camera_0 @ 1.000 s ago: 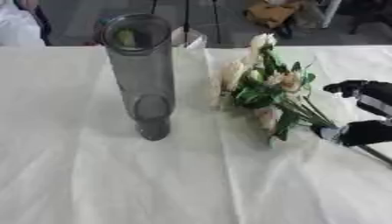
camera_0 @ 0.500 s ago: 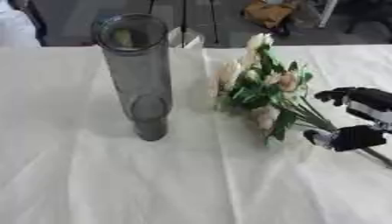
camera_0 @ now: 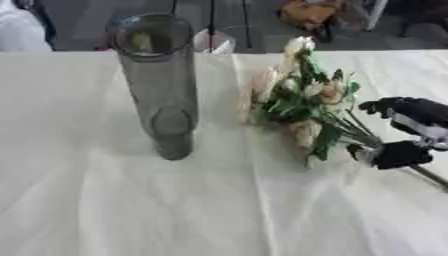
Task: Arrange flowers into the vase.
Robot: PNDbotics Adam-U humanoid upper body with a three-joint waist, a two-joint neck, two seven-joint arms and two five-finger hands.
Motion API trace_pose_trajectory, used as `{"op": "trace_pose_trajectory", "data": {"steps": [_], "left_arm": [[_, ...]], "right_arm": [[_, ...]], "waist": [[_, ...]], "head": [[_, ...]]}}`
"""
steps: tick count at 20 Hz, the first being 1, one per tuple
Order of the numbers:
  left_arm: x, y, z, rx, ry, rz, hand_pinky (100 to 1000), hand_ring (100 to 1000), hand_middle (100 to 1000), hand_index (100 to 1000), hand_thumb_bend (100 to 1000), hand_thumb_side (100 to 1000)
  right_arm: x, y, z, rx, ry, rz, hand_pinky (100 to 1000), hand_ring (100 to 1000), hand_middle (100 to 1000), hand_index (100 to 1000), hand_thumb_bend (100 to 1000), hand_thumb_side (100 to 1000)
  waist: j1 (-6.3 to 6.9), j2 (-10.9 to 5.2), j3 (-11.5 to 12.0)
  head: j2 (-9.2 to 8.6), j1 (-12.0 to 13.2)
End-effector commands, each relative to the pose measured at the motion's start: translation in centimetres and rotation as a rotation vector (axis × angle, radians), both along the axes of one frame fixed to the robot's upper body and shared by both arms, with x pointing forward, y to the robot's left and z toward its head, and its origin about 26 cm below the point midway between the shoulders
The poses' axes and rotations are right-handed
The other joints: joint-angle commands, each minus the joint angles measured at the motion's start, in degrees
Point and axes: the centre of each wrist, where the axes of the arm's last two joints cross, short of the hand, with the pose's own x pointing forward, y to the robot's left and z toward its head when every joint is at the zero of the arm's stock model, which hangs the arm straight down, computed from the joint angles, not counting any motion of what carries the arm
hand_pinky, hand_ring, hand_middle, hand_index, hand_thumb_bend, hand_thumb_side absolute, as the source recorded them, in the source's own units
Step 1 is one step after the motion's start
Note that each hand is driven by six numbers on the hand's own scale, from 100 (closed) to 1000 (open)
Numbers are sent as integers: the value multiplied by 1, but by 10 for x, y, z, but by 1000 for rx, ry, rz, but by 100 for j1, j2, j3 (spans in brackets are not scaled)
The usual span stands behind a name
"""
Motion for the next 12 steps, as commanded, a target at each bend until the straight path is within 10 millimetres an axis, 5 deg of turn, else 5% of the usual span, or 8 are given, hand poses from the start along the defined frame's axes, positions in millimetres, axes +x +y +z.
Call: {"op": "trace_pose_trajectory", "data": {"steps": [1, 12], "left_arm": [[-2, -1, 9, 14, -28, -11, 773, 862, 880, 947, 100, 998], [-2, -2, 8, 15, -25, -21, 774, 870, 878, 948, 100, 993]], "right_arm": [[3, -5, 5, -45, -35, -17, 774, 866, 880, 982, 235, 592], [11, -16, -4, -62, -2, -45, 799, 880, 899, 991, 261, 583]], "waist": [[8, 4, 10], [35, 67, 23]], "head": [[-79, -23], [-123, -79]]}}
